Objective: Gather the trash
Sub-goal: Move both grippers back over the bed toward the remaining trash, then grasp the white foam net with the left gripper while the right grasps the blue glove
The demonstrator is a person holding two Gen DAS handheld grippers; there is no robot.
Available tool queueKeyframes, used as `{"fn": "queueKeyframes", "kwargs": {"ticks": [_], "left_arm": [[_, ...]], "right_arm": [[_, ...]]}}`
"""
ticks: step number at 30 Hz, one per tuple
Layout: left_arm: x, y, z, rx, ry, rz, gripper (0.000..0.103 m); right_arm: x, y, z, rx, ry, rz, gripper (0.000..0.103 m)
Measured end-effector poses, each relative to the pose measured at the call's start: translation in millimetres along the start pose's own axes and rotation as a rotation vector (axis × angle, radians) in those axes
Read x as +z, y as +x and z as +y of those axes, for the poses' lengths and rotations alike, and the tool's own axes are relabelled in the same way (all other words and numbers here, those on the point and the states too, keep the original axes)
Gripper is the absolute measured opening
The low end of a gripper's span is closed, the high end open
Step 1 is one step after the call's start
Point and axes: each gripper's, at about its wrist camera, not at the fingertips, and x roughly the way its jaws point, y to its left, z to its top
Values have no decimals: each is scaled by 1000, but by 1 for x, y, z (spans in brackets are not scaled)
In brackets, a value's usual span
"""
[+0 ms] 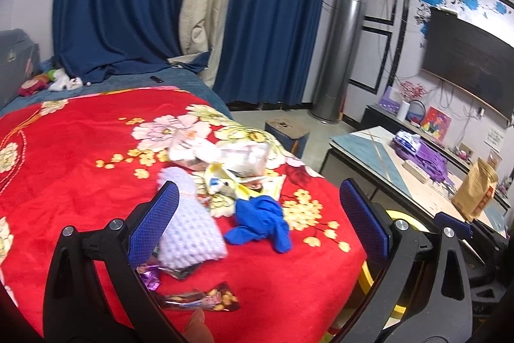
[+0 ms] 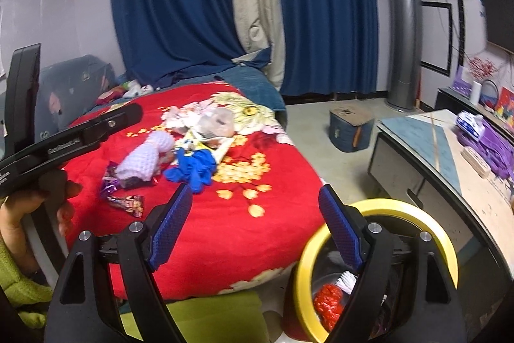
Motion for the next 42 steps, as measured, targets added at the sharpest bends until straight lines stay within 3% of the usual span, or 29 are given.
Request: {"fn": "queueKeyframes", "kwargs": {"ticks": [10, 24, 31, 34, 39, 42], "left_arm": [[6, 6, 37, 74, -61, 33, 92], [-1, 24, 76, 83, -119, 122, 92], [-9, 37, 84, 38, -155, 180, 75], [-12, 41, 80, 26, -145, 198, 68], [-15, 46, 74, 10, -125, 228, 61], [-19, 50, 71, 13, -113, 255, 57]], "right_arm": [[20, 23, 36, 73, -49, 0, 79], [24, 84, 59, 114, -70, 95, 79], [20, 129, 55, 128, -19, 184, 77], [16, 148, 51, 137, 16, 236, 66], [3, 164, 44, 168, 97, 288, 28], [-1, 160, 47, 173, 76, 280, 14]]}}
